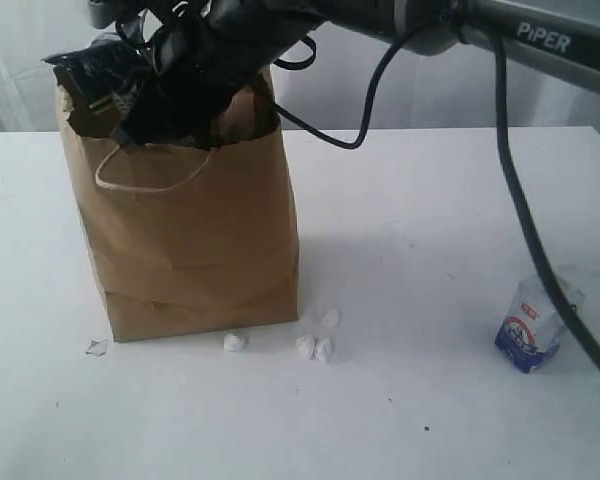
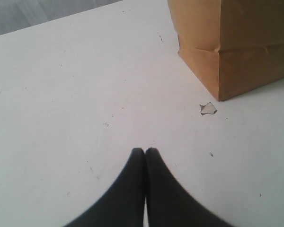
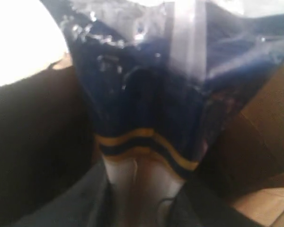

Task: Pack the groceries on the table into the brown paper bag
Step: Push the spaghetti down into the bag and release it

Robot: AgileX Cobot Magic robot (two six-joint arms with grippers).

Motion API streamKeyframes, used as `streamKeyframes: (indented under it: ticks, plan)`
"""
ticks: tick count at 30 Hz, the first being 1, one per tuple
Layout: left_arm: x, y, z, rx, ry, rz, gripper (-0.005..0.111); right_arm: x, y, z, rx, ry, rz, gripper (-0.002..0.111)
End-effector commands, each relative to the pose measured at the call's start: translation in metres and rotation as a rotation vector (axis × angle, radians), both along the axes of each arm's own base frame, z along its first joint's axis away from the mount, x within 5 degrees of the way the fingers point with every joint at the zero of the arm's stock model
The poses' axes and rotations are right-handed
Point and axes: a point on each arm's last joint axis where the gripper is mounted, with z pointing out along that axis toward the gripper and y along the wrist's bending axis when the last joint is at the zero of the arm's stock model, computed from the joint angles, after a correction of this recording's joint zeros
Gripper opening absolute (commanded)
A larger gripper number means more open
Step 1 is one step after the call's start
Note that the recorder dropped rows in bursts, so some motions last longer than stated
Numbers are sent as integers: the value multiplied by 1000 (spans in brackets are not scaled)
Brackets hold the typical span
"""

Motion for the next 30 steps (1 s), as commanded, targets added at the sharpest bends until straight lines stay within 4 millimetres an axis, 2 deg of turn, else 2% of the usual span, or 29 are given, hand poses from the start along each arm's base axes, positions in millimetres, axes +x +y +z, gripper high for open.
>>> streamKeyframes:
  ticks: [1, 5, 17, 21, 25, 30]
  plan:
    - [0, -1, -1, -10, 1, -6, 0, 8, -3, 7, 20, -55, -80, 49]
    - [0, -1, -1, -10, 1, -6, 0, 8, -3, 9, 32, -67, -85, 64]
    - [0, -1, -1, -10, 1, -6, 0, -8, -17, 49, 83, -130, -83, 65]
    - [0, -1, -1, -10, 1, -6, 0, -21, -25, 74, 142, -150, -82, 65]
    - [0, -1, -1, -10, 1, -6, 0, -36, -42, 95, 103, -163, -101, 64]
    - [0, -1, -1, -10, 1, -6, 0, -54, -81, 100, -163, -65, -251, 51]
